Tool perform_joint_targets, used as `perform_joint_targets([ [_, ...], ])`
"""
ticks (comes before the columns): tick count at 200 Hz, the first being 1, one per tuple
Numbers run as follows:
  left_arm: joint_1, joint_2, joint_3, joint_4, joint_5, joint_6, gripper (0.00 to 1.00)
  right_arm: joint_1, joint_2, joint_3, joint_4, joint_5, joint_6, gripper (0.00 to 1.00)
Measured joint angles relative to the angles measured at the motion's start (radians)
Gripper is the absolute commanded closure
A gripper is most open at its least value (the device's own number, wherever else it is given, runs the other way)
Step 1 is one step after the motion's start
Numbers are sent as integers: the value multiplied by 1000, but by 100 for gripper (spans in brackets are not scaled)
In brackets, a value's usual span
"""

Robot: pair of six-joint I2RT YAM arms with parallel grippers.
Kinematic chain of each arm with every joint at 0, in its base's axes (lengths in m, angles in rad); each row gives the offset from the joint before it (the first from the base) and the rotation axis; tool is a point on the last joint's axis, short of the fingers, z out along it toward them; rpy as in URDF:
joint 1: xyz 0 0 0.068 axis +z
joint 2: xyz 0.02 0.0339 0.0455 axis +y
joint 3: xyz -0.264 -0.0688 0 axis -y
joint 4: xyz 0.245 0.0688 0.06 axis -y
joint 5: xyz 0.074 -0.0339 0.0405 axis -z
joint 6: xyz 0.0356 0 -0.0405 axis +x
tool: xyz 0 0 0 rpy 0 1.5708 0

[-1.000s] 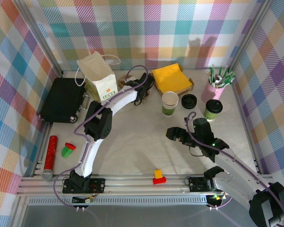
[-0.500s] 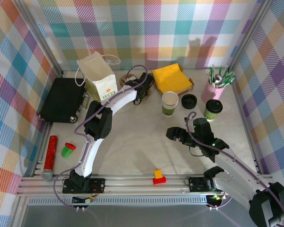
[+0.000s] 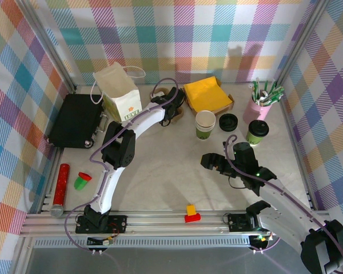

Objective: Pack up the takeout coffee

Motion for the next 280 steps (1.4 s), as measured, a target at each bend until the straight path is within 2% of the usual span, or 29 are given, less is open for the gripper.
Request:
perform_joint_targets([
  [74, 6, -105, -98, 0, 80, 28, 100, 0, 0, 0, 0, 0, 4, 9],
  [171, 63, -304, -361, 98, 290, 51, 100, 0, 0, 0, -1, 14, 15, 9],
  [224, 70, -354, -411, 164, 393, 52, 100, 0, 0, 0, -9, 23, 15, 9],
  [280, 76, -415, -414, 182, 430, 71, 100, 0, -3, 1, -18, 27, 15, 9],
])
